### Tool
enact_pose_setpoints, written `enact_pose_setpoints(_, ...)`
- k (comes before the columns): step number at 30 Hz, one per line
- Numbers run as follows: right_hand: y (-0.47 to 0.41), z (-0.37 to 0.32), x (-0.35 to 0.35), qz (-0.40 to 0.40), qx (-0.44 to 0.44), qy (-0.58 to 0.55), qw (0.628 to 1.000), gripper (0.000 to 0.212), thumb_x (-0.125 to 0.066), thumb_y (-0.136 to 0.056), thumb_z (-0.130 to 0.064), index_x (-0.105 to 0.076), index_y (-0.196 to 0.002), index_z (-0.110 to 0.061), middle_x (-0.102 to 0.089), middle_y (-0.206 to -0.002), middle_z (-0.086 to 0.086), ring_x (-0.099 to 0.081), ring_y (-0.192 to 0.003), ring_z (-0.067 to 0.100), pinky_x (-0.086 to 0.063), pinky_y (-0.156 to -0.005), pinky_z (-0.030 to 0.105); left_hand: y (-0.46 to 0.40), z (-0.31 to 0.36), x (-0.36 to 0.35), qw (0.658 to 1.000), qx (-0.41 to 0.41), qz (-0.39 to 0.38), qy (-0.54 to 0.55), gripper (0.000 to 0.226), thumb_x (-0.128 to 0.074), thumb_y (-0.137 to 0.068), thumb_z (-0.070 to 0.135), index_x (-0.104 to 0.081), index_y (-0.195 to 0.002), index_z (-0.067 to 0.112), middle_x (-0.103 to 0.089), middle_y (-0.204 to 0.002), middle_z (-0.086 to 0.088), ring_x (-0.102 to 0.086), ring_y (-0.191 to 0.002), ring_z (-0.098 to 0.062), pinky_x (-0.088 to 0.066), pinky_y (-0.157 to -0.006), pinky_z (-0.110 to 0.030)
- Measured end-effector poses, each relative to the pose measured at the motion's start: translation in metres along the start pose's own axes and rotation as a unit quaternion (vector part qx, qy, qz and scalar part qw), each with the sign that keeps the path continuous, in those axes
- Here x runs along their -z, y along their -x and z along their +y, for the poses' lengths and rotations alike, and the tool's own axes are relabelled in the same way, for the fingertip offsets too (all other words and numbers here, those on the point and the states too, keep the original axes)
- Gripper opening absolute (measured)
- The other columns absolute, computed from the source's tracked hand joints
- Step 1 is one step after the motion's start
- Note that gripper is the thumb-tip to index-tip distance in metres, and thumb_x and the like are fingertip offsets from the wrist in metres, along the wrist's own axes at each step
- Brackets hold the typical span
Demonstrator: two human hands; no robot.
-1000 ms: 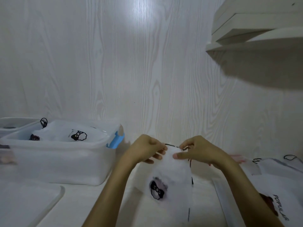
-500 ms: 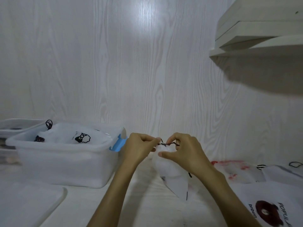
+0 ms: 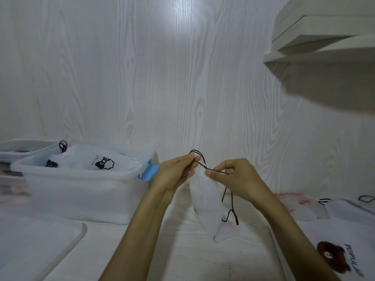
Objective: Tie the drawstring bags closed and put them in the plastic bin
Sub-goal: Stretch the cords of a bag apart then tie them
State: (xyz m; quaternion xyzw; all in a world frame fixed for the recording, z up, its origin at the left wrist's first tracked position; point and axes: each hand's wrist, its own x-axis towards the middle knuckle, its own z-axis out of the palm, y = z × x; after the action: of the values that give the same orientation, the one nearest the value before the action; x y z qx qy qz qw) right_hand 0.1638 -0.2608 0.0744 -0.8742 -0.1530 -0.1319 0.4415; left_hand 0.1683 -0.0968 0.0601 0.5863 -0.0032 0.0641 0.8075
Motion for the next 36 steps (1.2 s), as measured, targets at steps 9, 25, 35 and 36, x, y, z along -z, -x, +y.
enact_pose_setpoints(9, 0.001, 0.006, 0.005, -0.107, -0.061, 0.040, 0.992, 0.024, -0.072, -0.078, -0.041, -0.077, -0.083, -0.018, -0.055, -0.050, -0.015, -0.049, -0.053, 0.003, -0.043, -0.056, 0.013, 0.000, 0.009, 0.001, 0.974, -0.001, -0.040, -0.222, 0.024, -0.049, -0.097, 0.031, -0.065, -0.102, 0.013, -0.073, -0.101, 0.008, -0.065, -0.099, -0.004, -0.041, -0.068, -0.020)
enact_pose_setpoints(25, 0.009, 0.003, 0.033, -0.317, -0.039, -0.181, 0.930, 0.019, -0.062, -0.085, -0.032, -0.073, -0.072, -0.023, -0.060, -0.072, -0.006, -0.043, -0.061, 0.005, -0.040, -0.065, 0.016, 0.017, 0.029, -0.018, 0.982, -0.039, -0.056, -0.175, 0.017, -0.051, -0.097, 0.028, -0.055, -0.083, 0.020, -0.073, -0.071, 0.010, -0.062, -0.055, 0.003, -0.042, -0.054, -0.017)
enact_pose_setpoints(35, 0.005, 0.010, 0.033, -0.216, -0.016, -0.215, 0.952, 0.015, -0.072, -0.073, -0.036, -0.079, -0.078, -0.023, -0.067, -0.080, -0.007, -0.047, -0.083, 0.014, -0.035, -0.081, 0.026, 0.024, 0.025, -0.014, 0.960, -0.012, -0.079, -0.268, 0.018, -0.068, -0.083, 0.038, -0.073, -0.079, 0.021, -0.062, -0.056, 0.013, -0.056, -0.054, 0.006, -0.039, -0.056, -0.012)
enact_pose_setpoints(36, 0.005, 0.008, 0.031, -0.198, -0.012, -0.208, 0.958, 0.019, -0.072, -0.069, -0.039, -0.079, -0.080, -0.024, -0.068, -0.082, -0.008, -0.049, -0.082, 0.011, -0.035, -0.082, 0.025, 0.024, 0.024, -0.014, 0.958, 0.001, -0.092, -0.272, 0.019, -0.068, -0.083, 0.037, -0.073, -0.078, 0.020, -0.061, -0.056, 0.012, -0.056, -0.057, 0.003, -0.039, -0.059, -0.013)
